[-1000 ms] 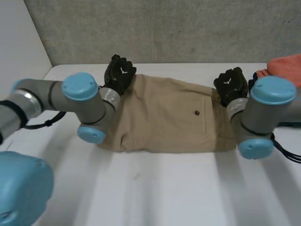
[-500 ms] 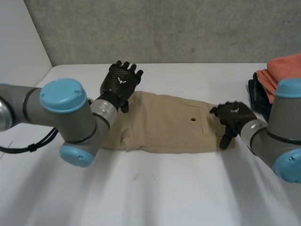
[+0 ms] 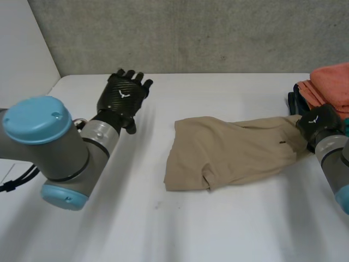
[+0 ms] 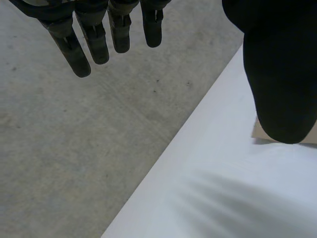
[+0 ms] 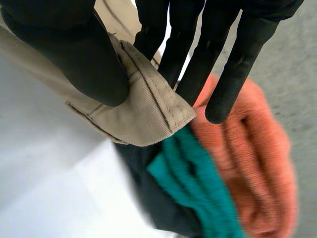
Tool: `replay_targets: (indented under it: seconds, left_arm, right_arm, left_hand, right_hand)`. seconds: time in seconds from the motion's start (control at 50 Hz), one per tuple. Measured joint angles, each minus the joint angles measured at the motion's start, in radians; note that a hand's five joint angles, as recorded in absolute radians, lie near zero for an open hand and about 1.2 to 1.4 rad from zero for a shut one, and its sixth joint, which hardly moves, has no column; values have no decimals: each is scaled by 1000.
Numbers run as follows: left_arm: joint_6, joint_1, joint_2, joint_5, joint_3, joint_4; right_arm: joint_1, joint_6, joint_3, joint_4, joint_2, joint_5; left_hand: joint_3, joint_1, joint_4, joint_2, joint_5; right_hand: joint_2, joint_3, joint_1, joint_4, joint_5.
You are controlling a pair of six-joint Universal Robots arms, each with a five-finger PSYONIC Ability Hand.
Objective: Fold the laundry.
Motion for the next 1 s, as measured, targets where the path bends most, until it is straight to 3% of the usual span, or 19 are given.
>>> replay_targets:
  seconds: [0.14, 0.18, 0.34, 0.38, 0.46, 0.52, 0.6, 0.62, 0.68, 0.76, 0.86, 1.0]
  left_arm:
    - [-10, 18, 53, -1, -41, 0]
    - [-20, 21, 69, -2, -50, 0]
    - [-77, 19, 106, -4, -65, -1]
    - [-86, 17, 108, -4, -63, -1]
    - [-104, 10, 109, -5, -45, -1]
    - [-119, 3, 108, -7, -15, -2]
    - [-166, -18, 100, -11, 66, -22]
    - [-166, -18, 100, -11, 66, -22]
    - [-243, -48, 68, -11, 164, -70]
    - [-330, -95, -8, -6, 279, -147]
    - [-380, -158, -134, -6, 400, -245]
    - [-383, -222, -376, -74, 555, -411]
  right_arm:
    - [141, -38, -56, -75, -4, -25]
    - [233, -36, -77, -120, 0, -59]
    - [514, -73, -84, -227, 108, -289]
    - [543, -87, -84, -225, 137, -316]
    - [580, -93, -86, -204, 176, -329]
    - [580, -29, -85, -192, 145, -309]
    - [543, 250, -76, -177, 11, -271]
    - [543, 250, -76, -177, 11, -271]
    - [445, 594, -76, -121, -112, -254]
    - [299, 804, -105, 9, -153, -259]
    - [204, 867, -183, 146, -87, -275]
    - [175, 816, -342, 270, 149, -357]
  left_hand:
    - [0, 0, 0, 0, 0]
    - [0, 0, 0, 0, 0]
    - [0, 0, 0, 0, 0]
    - [0, 0, 0, 0, 0]
    - [0, 0, 0, 0, 0]
    - [0, 0, 0, 0, 0]
    - [0, 0, 0, 0, 0]
    - [0, 0, 0, 0, 0]
    - [0, 0, 0, 0, 0]
    - [0, 0, 0, 0, 0]
    - [0, 0, 0, 0, 0]
    - [0, 0, 0, 0, 0]
  right_hand:
    - [0, 0, 8, 0, 0]
    - [0, 7, 8, 0, 0]
    - [4, 31, 6, 1, 19]
    - [-229, -202, -218, -233, -194]
    - [-883, -832, -841, -870, -842]
    - [-957, -943, -888, -980, -932]
    - [-957, -943, -888, -983, -932]
    - [-957, -943, -888, -983, -932]
    - [-957, -943, -888, -983, -932]
    - [-957, -943, -888, -983, -932]
    - [-957, -943, -888, -983, -932]
    - [-957, -943, -888, -983, -932]
